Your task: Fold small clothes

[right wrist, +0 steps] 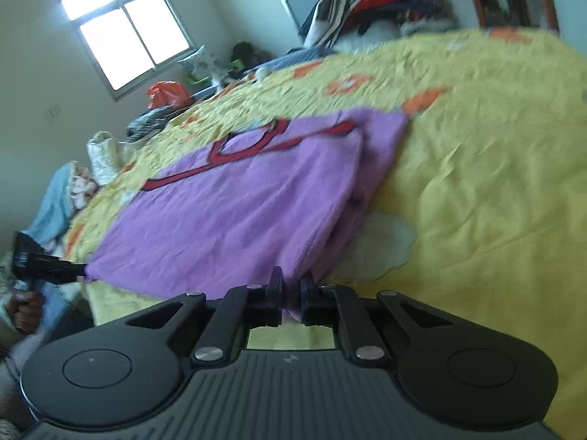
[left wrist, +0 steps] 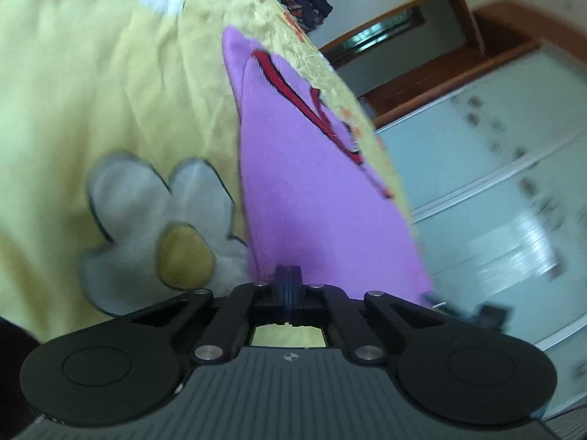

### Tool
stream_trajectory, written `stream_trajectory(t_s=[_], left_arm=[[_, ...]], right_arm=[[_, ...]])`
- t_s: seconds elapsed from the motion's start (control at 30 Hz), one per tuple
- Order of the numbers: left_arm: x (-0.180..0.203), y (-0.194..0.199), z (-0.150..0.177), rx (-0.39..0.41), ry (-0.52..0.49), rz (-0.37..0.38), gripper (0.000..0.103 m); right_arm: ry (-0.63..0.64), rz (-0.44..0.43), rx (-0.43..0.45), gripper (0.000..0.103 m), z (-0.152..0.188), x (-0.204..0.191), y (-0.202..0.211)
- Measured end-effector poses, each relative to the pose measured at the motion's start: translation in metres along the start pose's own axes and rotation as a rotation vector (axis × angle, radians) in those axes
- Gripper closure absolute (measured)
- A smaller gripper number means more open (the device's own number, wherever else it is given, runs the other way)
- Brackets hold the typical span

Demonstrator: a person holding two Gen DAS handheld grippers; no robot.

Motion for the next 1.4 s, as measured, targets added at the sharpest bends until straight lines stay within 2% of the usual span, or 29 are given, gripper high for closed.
stream_trajectory(t_s=[0.1, 0.17, 0.2, 0.23, 0.27, 0.3, 0.33, 0.37, 0.4, 0.43, 0.5, 0.63, 0.77, 0.87, 0.93, 1.17, 1.4], left_arm=[[0.001, 0.014, 0.002, -0.032, -0.073, -0.092, 0.092], [0.009, 0.018, 0.0, -0.055, -0.135, -0.167, 0.092], [0.015, 0.022, -0.003, -0.069, -0.199, -0.239, 0.092], [0.019, 0.027, -0.006, -0.088, -0.269, -0.35, 0.099], [0.027, 0.029, -0.008, -0.102, -0.318, -0.411, 0.097], [0.038, 0.032, -0.011, -0.095, -0.348, -0.414, 0.089], [0.052, 0.035, -0.014, -0.062, -0.356, -0.371, 0.066], [0.064, 0.033, -0.019, -0.028, -0.356, -0.336, 0.05], [0.076, 0.027, -0.023, -0.009, -0.372, -0.334, 0.022], [0.087, 0.017, -0.028, 0.012, -0.401, -0.349, 0.01], [0.102, -0.015, -0.038, 0.05, -0.423, -0.376, 0.011], [0.097, -0.074, -0.052, 0.129, -0.349, -0.44, 0.01], [0.089, -0.11, -0.06, 0.175, -0.339, -0.558, 0.003], [0.084, -0.12, -0.062, 0.16, -0.406, -0.631, 0.0], [0.083, -0.121, -0.06, 0.14, -0.451, -0.662, 0.0], [0.078, -0.121, -0.058, 0.11, -0.482, -0.682, 0.0], [0.08, -0.117, -0.062, 0.076, -0.427, -0.679, 0.0]], right_arm=[[0.002, 0.021, -0.013, 0.096, -0.001, 0.01, 0.004], [0.043, 0.068, -0.024, 0.096, 0.0, 0.009, 0.004], [0.046, 0.068, -0.024, 0.095, -0.002, 0.006, 0.006], [0.052, 0.086, -0.018, 0.095, -0.006, 0.002, 0.01], [0.074, 0.122, 0.008, 0.092, -0.012, -0.003, 0.016], [0.105, 0.141, 0.038, 0.083, -0.017, -0.012, 0.02], [0.138, 0.136, 0.068, 0.074, -0.023, -0.024, 0.023], [0.166, 0.127, 0.102, 0.039, -0.027, -0.037, 0.024], [0.191, 0.124, 0.137, 0.0, -0.032, -0.05, 0.02], [0.22, 0.123, 0.182, 0.0, -0.035, -0.064, 0.013], [0.274, 0.146, 0.193, 0.0, -0.043, -0.088, -0.017], [0.268, 0.182, 0.128, 0.0, -0.058, -0.117, -0.096], [0.264, 0.25, 0.093, 0.0, -0.067, -0.121, -0.147], [0.276, 0.351, 0.018, 0.0, -0.06, -0.102, -0.178], [0.247, 0.328, 0.024, 0.0, -0.054, -0.085, -0.184], [0.207, 0.315, 0.038, 0.0, -0.056, -0.074, -0.175], [0.195, 0.301, 0.039, 0.0, -0.058, -0.073, -0.174]])
Point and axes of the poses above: each gripper's, at about its wrist camera, not at the fingertips, and y roughly against the way its jaws point, x to its right, z to its underside, the point moved 7 cm from there along -y, roughly the way its jaws point, and after that the axes turned 10 degrees about -y, right-handed, at the moved point
